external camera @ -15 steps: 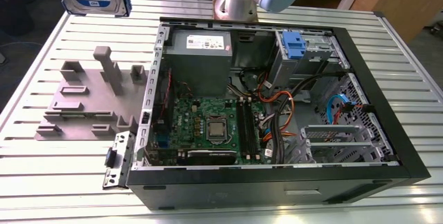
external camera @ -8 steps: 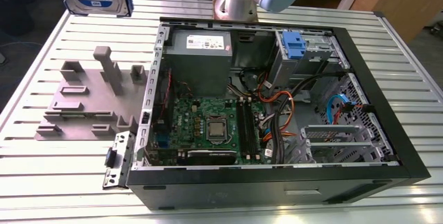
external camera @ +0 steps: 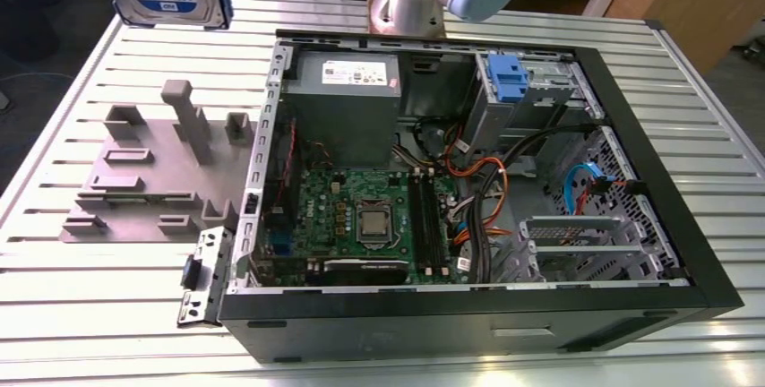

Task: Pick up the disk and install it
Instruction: 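Pick up the disk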

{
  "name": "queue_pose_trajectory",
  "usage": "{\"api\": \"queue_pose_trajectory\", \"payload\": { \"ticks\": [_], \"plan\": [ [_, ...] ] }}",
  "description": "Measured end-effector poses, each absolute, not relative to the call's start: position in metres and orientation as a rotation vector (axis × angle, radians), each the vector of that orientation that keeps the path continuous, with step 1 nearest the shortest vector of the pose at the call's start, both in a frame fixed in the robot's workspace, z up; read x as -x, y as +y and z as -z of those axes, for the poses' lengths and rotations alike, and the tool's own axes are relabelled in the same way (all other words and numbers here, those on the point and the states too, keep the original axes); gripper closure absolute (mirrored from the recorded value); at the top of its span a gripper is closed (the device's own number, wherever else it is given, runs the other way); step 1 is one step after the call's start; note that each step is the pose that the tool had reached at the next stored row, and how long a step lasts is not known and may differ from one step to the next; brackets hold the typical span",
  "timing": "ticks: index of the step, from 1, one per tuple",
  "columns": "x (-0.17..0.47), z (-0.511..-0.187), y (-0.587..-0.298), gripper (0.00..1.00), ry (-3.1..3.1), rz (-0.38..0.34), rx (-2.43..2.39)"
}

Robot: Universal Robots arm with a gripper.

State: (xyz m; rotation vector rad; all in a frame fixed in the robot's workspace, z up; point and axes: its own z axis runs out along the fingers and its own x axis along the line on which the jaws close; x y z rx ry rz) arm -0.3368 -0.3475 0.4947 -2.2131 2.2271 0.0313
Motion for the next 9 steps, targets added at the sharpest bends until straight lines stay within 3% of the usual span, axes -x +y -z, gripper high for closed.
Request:
{"api": "queue_pose_trajectory", "payload": {
  "ticks": [9],
  "plan": [
    [0.3307, -0.4947, -0.3475, 0.63, 2.227, -0.031, 2.213]
  ]
}}
